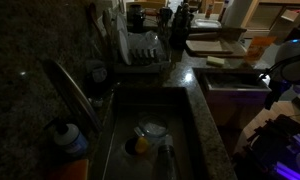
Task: Close the top drawer of the kitchen unit
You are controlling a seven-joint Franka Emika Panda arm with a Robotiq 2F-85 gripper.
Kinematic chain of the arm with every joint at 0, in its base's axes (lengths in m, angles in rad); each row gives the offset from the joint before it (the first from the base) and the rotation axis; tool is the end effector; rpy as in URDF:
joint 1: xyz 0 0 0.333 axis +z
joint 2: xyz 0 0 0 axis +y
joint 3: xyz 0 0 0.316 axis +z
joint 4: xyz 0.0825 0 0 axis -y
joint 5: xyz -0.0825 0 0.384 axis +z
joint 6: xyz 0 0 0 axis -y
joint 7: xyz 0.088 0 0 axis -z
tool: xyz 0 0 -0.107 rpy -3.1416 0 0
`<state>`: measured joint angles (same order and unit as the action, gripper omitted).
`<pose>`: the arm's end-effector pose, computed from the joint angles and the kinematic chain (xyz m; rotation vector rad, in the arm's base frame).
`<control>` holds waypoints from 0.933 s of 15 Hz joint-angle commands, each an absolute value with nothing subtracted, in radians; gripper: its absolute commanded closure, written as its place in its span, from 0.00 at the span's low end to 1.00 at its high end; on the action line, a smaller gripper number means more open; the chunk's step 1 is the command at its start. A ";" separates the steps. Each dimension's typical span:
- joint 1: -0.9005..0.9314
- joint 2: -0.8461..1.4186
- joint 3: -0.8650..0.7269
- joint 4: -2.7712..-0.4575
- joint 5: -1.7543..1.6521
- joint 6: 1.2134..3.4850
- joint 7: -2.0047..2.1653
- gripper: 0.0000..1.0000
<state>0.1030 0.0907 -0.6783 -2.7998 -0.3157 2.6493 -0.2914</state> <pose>0.2919 -0.1895 0.1702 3.0495 0.0114 -0.4280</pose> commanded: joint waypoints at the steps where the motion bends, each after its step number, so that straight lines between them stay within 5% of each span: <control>1: -0.038 0.121 -0.527 -2.792 -0.314 2.624 -0.267 0.00; 4: -0.089 0.153 -0.461 -2.777 -0.319 2.623 -0.252 0.00; 14: -0.336 0.346 -0.232 -2.760 -0.059 3.157 -0.413 0.00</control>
<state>-0.2755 0.2596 -0.2718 -2.7743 -0.0822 3.0008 -0.3625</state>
